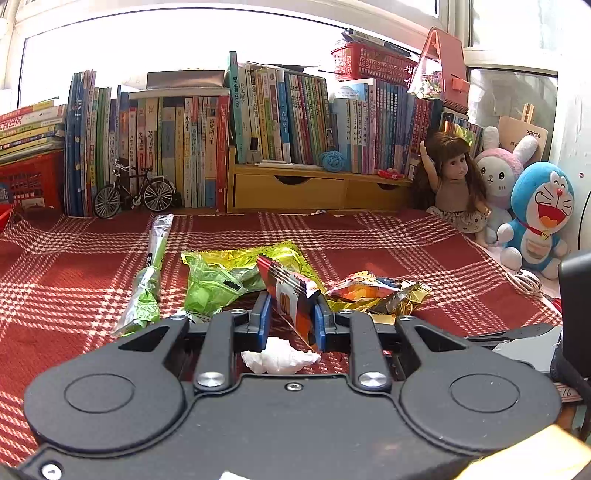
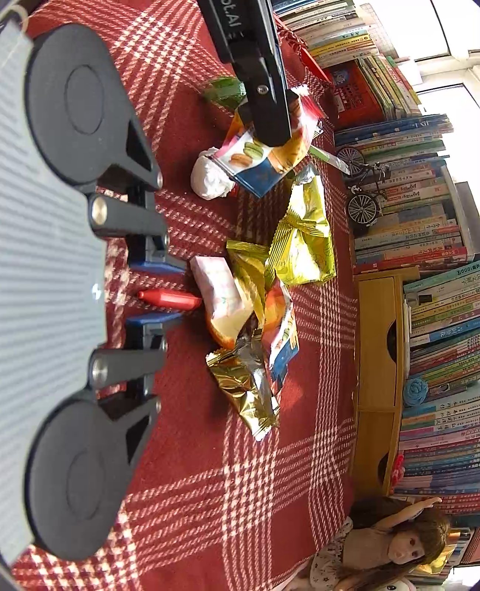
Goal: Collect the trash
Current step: 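Reach the right gripper toward the red crayon while the left holds the packet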
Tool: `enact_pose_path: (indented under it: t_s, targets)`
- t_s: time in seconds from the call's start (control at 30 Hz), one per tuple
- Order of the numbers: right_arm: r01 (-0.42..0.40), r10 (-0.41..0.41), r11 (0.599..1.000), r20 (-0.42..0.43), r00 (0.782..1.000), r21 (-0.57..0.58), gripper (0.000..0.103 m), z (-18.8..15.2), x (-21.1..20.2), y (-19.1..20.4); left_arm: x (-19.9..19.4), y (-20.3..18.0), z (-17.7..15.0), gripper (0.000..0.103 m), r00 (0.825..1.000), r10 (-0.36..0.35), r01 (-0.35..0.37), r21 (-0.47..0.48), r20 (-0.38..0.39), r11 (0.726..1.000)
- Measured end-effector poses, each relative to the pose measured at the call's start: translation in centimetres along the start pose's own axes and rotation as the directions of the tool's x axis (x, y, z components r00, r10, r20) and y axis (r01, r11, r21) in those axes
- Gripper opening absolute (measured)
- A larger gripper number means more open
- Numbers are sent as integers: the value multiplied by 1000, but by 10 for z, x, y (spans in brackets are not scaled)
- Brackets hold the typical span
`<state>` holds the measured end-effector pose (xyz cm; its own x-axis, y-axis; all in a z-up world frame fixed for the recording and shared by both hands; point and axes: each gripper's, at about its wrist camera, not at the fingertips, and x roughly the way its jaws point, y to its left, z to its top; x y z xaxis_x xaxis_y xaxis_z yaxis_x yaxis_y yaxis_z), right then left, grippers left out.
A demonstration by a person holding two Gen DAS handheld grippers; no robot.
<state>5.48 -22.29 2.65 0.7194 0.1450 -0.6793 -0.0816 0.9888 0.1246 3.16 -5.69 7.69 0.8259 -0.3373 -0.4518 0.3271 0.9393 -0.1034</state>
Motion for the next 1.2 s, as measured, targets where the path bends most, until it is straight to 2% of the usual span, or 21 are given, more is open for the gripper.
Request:
enact_pose_path:
  t_s: [0.2,0.37,0.4,0.53,0.77,1.0,1.03,1.07,1.17,1.2]
  targets:
    - [13,-13,1000,23,1000,-13,16,-4,-17,0,-18,1,-2,22,1000,-12,12,8,16,1000]
    - [15,-14,1000,35,999,-17,15,-7,-30,1,-32,-1,-4,22,1000,-11,11,21,18,1000]
    - [19,-19,1000,41,999,-19,17,-7,-32,1,-34,-2,-4,22,1000,-10,10,23,19,1000]
    - [32,-31,999,36,999,-28,41,-6,-29,1,-43,0,-5,22,1000,-8,7,29,24,1000]
    - [66,-66,993,4,998,-96,42,-6,-9,13,-45,9,-10,22,1000,1,-1,27,19,1000]
    - [92,-92,992,2,996,-91,42,0,9,15,-36,15,-15,22,1000,0,0,17,4,1000]
    - [94,-94,991,1,996,-93,38,1,9,16,-35,15,-15,22,1000,-1,1,16,3,1000]
    - [87,-87,992,1,996,-94,23,1,9,16,-35,15,-16,22,1000,-2,2,15,2,1000]
    - [80,-80,992,5,997,-93,14,-1,5,17,-34,15,-16,22,1000,-2,2,19,4,1000]
    - [75,-75,993,6,997,-90,14,-2,3,16,-35,14,-17,22,1000,-2,2,19,5,1000]
